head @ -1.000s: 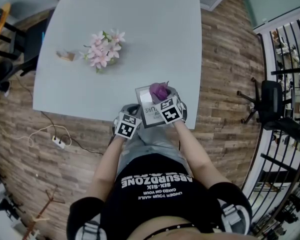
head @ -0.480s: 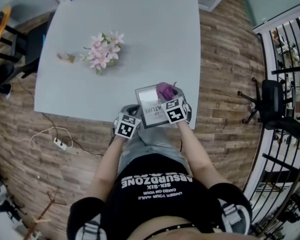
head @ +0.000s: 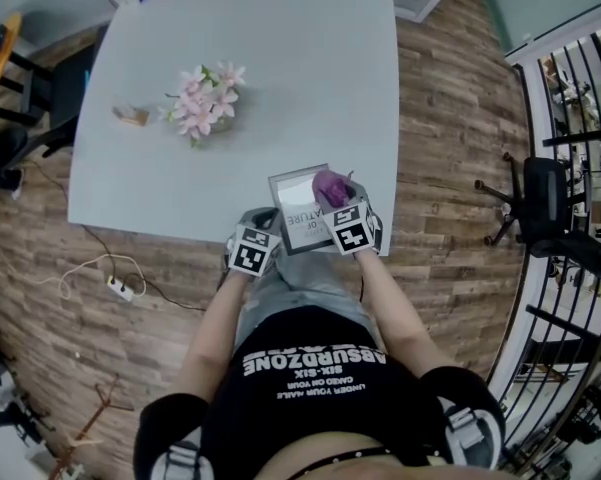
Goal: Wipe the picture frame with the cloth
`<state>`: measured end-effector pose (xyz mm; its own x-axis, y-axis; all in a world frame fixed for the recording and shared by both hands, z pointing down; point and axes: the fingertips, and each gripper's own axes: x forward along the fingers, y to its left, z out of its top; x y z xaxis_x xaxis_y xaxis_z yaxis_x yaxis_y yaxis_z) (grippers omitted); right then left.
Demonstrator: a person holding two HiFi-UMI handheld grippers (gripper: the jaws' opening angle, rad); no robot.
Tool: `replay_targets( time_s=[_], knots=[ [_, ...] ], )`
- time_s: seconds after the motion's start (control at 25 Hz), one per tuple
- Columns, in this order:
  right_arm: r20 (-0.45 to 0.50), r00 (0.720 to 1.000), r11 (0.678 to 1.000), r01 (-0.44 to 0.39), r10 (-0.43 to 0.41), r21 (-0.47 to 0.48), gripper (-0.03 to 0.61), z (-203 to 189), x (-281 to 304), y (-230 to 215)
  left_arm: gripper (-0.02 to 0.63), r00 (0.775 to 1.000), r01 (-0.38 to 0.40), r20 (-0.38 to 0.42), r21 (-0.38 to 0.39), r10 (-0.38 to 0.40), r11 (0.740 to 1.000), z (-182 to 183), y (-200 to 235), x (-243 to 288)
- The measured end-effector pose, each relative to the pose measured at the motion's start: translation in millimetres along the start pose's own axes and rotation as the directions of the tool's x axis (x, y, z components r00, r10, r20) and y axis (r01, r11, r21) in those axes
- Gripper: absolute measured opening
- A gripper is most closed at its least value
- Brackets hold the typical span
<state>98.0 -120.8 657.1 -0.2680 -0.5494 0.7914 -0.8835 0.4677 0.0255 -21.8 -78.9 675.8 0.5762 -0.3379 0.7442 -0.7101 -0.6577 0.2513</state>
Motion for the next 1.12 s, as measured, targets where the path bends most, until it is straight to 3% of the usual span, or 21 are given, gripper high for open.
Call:
replay_targets(
  time_s=[0.4,0.84,1.12],
  knots=[
    [0.044,0.999,0.999,0.003,-0.005,0.045,0.192,-16,-9,5,0.016,1.0,0.003,0.01,-0.014,-0.003,1.0,0,0,0],
    [-0.021,1.0,0.997,0.003,-0.005,-0.076,0.187,-7,-1,25,0.017,1.0,-0.002,0.013,-0.016,0.002,1.0,-1,1,1],
    [-0.045,0.999,0.996,-0.023,0.019,-0.09,0.187,-1,8,42,0.016,1.0,-0.003,0.019,-0.031,0.003,1.0,-1,1,1]
  ],
)
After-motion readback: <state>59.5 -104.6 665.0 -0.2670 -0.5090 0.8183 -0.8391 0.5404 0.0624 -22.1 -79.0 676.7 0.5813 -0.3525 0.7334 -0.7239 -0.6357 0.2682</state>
